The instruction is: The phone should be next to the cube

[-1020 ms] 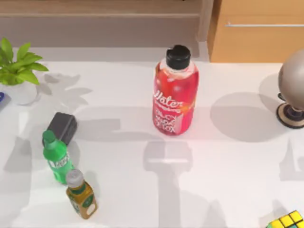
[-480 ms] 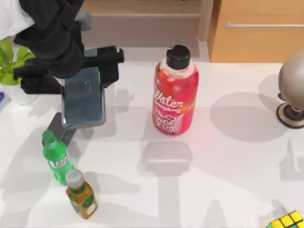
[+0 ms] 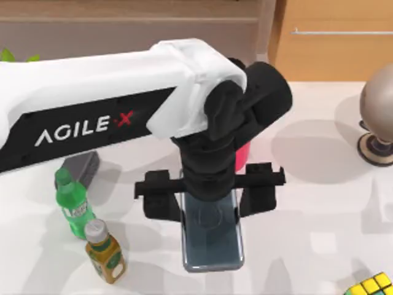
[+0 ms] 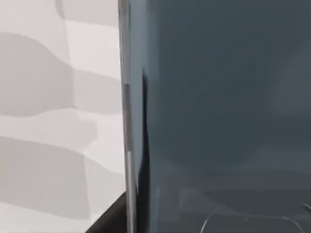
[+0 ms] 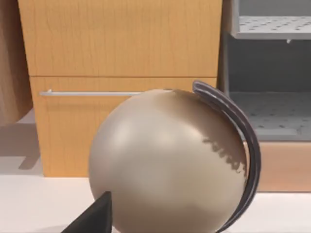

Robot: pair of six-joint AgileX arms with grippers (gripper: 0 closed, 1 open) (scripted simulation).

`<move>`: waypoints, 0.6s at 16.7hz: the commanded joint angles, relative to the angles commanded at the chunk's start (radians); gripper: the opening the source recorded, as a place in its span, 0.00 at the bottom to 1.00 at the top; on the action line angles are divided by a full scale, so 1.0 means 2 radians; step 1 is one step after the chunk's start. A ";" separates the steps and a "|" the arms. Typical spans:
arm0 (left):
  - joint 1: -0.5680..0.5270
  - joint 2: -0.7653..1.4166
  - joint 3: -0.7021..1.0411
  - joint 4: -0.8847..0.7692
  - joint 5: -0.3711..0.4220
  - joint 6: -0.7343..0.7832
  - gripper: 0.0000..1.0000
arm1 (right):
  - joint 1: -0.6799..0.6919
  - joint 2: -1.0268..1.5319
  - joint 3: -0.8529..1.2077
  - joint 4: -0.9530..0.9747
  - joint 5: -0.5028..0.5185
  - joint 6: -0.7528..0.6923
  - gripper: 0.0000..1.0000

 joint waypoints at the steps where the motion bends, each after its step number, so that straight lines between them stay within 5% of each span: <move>1: -0.025 0.010 0.004 -0.001 0.000 -0.022 0.00 | 0.000 0.000 0.000 0.000 0.000 0.000 1.00; 10: -0.154 0.063 0.028 0.003 0.000 -0.128 0.00 | 0.000 0.000 0.000 0.000 0.000 0.000 1.00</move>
